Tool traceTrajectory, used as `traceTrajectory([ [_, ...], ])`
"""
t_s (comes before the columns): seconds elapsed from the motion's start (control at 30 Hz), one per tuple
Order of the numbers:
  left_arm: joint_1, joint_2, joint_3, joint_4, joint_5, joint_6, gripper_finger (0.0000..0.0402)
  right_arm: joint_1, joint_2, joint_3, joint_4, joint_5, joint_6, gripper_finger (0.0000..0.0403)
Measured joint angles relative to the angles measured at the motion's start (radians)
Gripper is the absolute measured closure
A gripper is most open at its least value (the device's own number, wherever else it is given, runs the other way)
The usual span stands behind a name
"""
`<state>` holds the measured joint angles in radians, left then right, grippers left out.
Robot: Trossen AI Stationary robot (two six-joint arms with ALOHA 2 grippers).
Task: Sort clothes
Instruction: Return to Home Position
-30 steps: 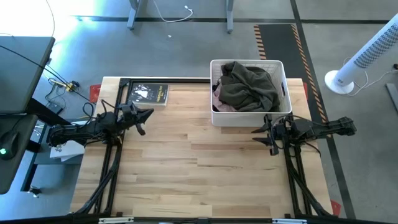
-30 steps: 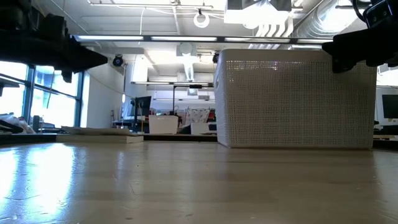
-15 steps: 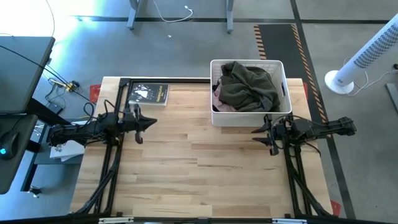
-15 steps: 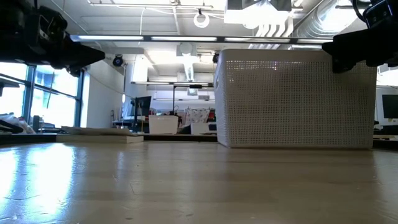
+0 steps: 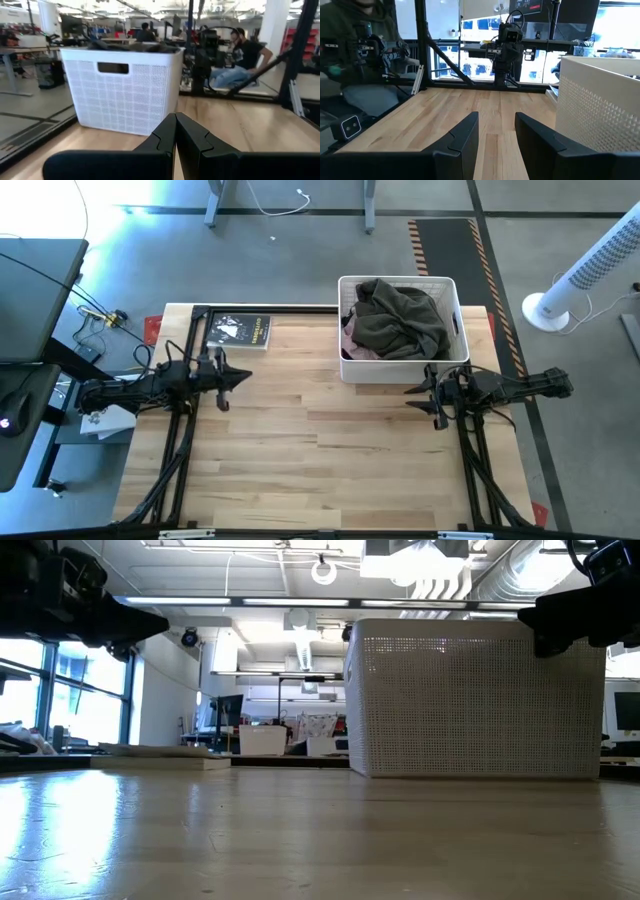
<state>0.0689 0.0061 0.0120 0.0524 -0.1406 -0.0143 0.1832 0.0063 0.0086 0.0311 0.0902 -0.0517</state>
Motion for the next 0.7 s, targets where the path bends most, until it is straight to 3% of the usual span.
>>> traceTrajectory([
  [0.7, 0.003, 0.013, 0.000, -0.004, -0.003, 0.000, 0.0394, 0.000, 0.000, 0.000, 0.000, 0.000, 0.000, 0.0279],
])
